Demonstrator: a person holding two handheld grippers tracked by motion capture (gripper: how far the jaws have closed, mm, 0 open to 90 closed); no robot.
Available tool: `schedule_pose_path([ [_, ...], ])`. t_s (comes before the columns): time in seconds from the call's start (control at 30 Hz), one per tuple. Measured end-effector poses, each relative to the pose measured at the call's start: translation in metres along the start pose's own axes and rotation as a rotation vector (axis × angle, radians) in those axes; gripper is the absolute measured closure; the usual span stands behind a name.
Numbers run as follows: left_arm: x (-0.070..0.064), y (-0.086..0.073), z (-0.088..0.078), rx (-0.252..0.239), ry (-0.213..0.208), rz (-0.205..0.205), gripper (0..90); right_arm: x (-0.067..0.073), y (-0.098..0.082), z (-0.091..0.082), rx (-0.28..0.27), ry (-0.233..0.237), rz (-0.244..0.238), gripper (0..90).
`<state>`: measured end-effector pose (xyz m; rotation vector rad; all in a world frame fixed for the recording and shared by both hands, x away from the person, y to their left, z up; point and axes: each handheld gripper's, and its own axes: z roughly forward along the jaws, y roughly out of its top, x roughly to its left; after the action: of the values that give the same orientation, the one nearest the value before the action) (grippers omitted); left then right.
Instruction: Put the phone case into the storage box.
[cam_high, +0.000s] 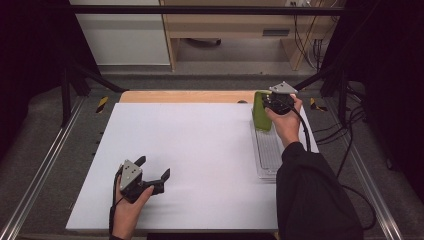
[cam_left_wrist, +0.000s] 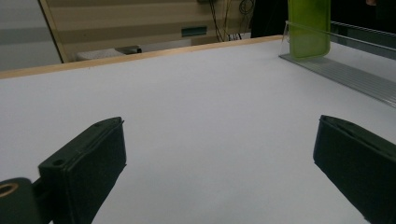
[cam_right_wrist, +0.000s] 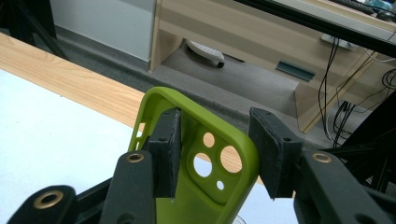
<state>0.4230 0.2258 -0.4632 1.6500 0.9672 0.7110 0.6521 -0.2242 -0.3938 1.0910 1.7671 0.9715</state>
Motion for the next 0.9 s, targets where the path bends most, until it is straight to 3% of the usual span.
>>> schedule_pose_path([
  [0.23, -0.0004, -0.0001, 0.0003, 0.0, -0.001, -0.001, 1.9, -0.0026, -0.002, 0.0037, 0.012, -0.013, 0.014, 49.9],
  [0.33, -0.0002, -0.0002, 0.0003, -0.001, -0.001, -0.003, 1.9, -0.0029, -0.0029, 0.0052, 0.016, -0.019, 0.021, 44.0],
  [0.5, -0.0001, 0.0001, -0.0002, -0.001, 0.001, -0.003, 1.9, -0.0049, -0.004, 0.0074, 0.027, -0.067, 0.043, 35.7],
  [0.9, -0.0004, 0.0003, -0.0003, -0.002, 0.001, -0.002, 1.9, -0.0059, -0.0026, 0.0029, 0.041, -0.074, 0.044, 26.4],
])
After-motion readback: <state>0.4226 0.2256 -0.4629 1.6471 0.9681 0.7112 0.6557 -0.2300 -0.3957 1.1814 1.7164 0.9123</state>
